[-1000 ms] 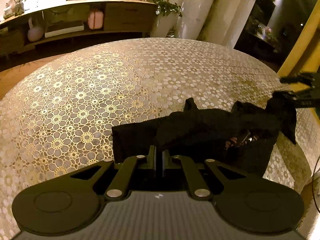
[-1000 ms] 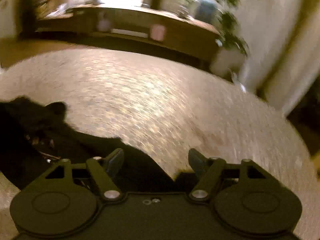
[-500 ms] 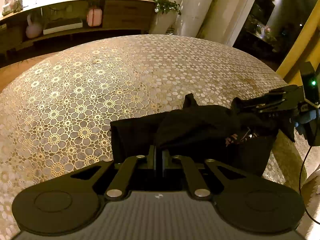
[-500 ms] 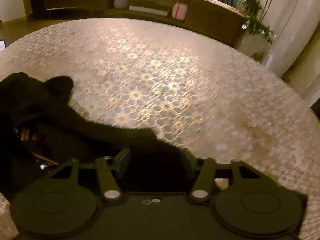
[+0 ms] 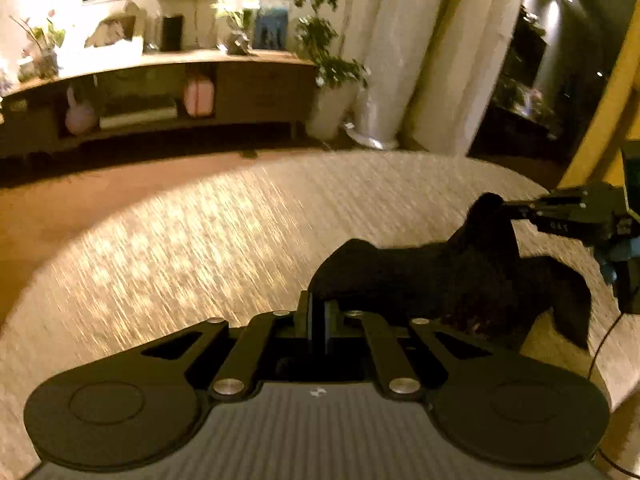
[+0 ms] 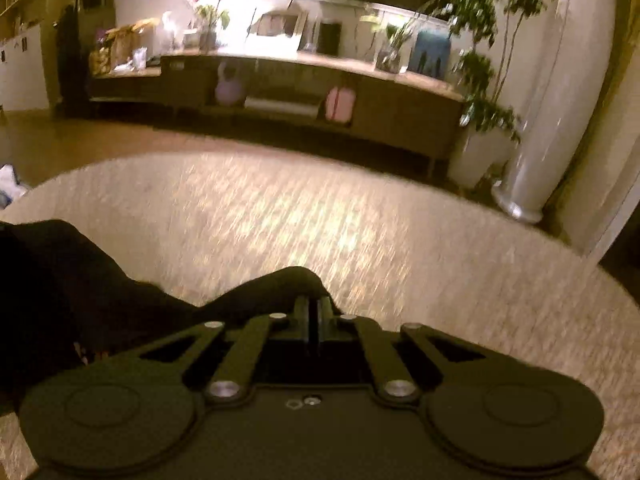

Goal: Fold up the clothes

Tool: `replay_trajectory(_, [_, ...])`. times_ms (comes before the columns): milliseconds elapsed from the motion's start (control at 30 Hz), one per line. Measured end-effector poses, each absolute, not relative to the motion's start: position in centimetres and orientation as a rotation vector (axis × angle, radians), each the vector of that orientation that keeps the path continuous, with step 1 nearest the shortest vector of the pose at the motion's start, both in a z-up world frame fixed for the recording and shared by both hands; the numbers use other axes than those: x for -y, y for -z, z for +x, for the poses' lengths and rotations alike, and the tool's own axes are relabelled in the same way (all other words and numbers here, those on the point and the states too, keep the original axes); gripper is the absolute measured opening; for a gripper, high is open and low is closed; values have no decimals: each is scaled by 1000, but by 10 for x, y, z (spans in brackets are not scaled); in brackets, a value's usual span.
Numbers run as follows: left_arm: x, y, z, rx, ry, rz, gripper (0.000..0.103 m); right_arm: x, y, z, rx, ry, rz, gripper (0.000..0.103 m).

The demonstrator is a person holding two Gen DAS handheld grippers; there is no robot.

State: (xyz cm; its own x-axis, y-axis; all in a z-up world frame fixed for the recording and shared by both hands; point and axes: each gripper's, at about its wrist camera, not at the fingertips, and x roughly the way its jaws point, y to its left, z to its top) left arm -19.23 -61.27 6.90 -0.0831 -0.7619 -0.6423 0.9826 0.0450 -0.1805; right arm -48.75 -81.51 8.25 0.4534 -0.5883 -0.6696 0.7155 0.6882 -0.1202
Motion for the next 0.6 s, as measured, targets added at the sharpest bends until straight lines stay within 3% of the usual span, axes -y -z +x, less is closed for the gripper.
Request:
replay_trajectory(167, [644, -71, -163, -694, 1447, 416, 4, 853, -88, -470, -697, 864, 209, 103])
replay_trajectory(400, [670, -46, -142, -758, 1414, 452, 4, 892, -55, -427, -735, 862, 251, 103])
replay_trajectory(600, [672, -29, -134, -786, 1406, 503, 4, 850, -43, -420, -770, 686, 209, 103])
